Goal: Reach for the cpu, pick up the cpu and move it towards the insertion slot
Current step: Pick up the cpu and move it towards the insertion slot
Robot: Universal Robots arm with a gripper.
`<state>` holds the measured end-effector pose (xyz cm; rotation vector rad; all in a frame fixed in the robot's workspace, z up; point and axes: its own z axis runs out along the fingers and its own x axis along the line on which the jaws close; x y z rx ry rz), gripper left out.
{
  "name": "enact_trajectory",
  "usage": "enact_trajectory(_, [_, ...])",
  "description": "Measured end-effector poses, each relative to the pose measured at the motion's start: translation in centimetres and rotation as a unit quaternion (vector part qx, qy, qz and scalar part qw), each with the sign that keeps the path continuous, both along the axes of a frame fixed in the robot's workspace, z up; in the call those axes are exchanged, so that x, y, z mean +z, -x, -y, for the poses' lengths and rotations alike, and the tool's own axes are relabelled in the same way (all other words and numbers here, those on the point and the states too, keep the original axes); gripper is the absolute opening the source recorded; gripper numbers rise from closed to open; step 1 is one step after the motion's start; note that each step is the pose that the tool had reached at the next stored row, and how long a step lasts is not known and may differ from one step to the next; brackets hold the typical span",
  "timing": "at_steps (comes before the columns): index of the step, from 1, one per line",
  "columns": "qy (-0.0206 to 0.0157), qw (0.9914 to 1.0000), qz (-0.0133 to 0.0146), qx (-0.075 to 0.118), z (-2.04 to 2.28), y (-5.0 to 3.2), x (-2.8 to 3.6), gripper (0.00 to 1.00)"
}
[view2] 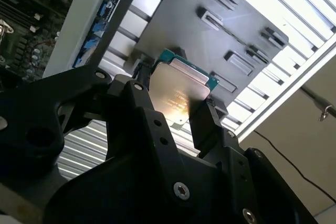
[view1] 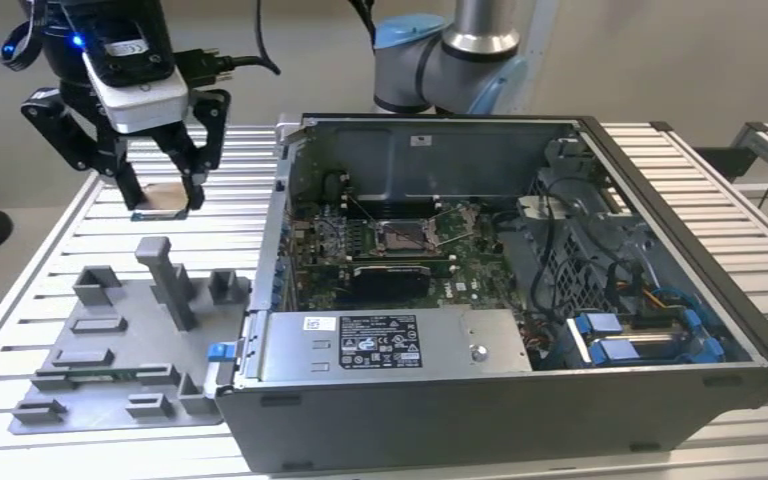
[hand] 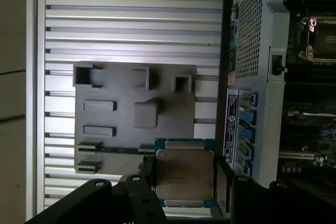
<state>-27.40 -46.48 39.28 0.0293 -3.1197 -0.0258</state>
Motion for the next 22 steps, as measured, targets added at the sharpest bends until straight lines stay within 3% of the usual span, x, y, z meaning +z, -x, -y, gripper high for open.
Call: enact_trajectory(22, [0.0000, 0.99997, -0.0083, 0.000, 0.00, -7.06, 0.00, 0.00])
